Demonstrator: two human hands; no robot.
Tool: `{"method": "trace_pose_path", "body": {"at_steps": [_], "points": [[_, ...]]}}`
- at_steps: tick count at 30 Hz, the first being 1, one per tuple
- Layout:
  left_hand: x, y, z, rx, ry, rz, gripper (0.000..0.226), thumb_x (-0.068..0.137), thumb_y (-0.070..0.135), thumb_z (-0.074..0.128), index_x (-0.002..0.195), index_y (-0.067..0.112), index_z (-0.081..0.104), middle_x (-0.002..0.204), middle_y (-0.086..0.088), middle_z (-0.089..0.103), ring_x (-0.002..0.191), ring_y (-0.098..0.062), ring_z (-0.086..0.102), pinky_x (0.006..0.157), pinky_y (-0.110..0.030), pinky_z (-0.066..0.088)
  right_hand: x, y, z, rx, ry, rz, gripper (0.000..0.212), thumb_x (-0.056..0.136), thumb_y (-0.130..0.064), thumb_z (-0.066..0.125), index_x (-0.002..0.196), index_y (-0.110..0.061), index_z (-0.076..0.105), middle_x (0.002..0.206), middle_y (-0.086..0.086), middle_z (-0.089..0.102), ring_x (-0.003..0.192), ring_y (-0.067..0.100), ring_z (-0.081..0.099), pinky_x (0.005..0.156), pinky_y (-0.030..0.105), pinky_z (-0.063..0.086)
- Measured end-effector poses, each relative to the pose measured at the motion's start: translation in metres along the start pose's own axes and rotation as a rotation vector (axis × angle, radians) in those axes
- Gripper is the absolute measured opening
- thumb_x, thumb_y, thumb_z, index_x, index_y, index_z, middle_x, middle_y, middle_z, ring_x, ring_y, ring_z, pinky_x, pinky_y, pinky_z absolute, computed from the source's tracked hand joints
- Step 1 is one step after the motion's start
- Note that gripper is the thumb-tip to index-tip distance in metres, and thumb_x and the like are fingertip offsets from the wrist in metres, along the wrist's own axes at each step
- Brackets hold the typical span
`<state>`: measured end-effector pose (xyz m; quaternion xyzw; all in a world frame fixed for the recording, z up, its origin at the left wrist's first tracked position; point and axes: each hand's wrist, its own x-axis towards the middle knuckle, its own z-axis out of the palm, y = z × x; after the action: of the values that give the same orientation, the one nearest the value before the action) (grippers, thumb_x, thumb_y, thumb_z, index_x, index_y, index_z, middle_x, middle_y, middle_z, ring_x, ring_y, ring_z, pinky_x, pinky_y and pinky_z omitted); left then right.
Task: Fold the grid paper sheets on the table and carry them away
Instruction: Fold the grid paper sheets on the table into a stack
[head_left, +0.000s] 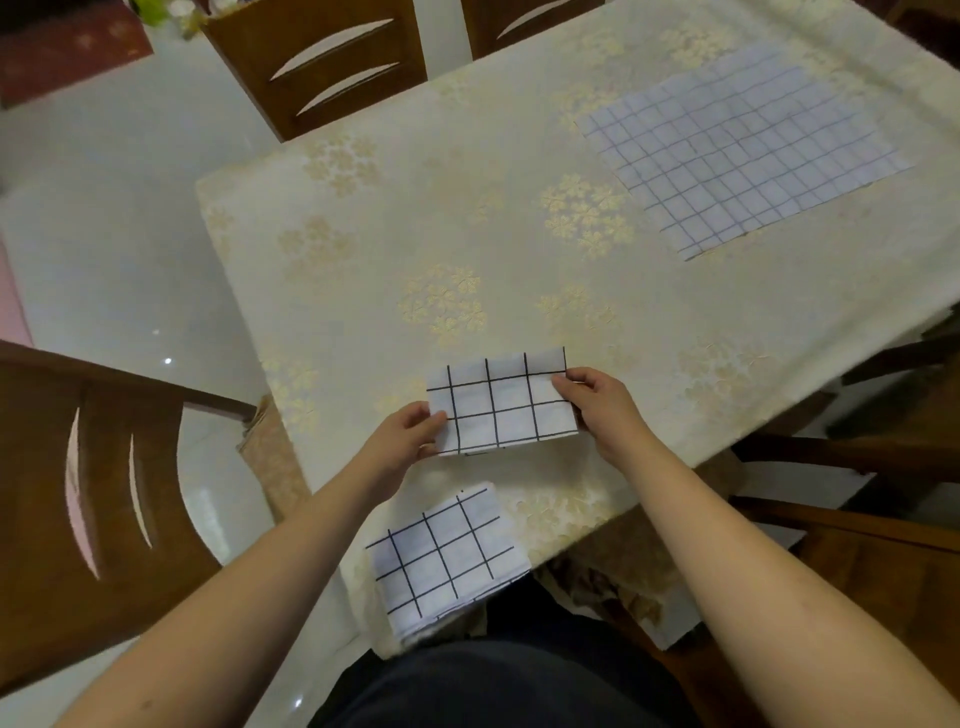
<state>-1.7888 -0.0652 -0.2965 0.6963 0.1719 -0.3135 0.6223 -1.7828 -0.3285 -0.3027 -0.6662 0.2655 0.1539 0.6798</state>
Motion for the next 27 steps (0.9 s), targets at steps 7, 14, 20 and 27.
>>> {"method": "trace_pose_path", "body": {"at_steps": [7, 14, 20, 27], "points": [[-0.028, -0.014, -0.012, -0.023, 0.15, 0.091, 0.011, 0.094, 0.015, 0.062, 0.086, 0.012, 0.055, 0.076, -0.001, 0.049, 0.068, -0.008, 0.058, 0.067, -0.026, 0.05, -0.018, 0.008, 0.01, -0.046, -0.093, 0.0, 0.021, 0.089, -0.026, 0.068, 0.105, -0.013, 0.067, 0.087, 0.002, 0.068, 0.07, 0.013, 0.061, 0.059, 0.024, 0.047], [-0.062, -0.041, -0.026, -0.146, 0.227, 0.087, 0.025, 0.094, 0.016, 0.062, 0.117, 0.012, 0.051, 0.087, -0.01, 0.062, 0.076, -0.021, 0.059, 0.066, -0.033, 0.051, -0.054, 0.034, 0.028, -0.13, -0.167, 0.039, 0.028, 0.09, -0.012, 0.066, 0.117, -0.011, 0.059, 0.099, 0.007, 0.067, 0.082, 0.015, 0.063, 0.067, 0.023, 0.052], [-0.095, -0.082, -0.046, -0.021, 0.275, 0.075, 0.036, 0.091, 0.022, 0.067, 0.121, 0.021, 0.049, 0.098, -0.012, 0.068, 0.085, -0.023, 0.067, 0.067, -0.029, 0.055, -0.092, 0.059, 0.049, -0.188, -0.132, 0.034, 0.029, 0.09, -0.009, 0.064, 0.119, -0.008, 0.059, 0.105, 0.01, 0.068, 0.093, 0.022, 0.066, 0.08, 0.029, 0.056], [-0.121, -0.123, -0.045, -0.115, 0.249, 0.001, 0.023, 0.086, 0.009, 0.071, 0.104, 0.006, 0.057, 0.083, -0.011, 0.062, 0.08, -0.022, 0.062, 0.068, -0.03, 0.055, -0.118, 0.083, 0.055, -0.338, -0.058, 0.025, 0.027, 0.088, -0.01, 0.067, 0.114, -0.005, 0.065, 0.097, 0.007, 0.069, 0.087, 0.02, 0.065, 0.074, 0.025, 0.054]]}}
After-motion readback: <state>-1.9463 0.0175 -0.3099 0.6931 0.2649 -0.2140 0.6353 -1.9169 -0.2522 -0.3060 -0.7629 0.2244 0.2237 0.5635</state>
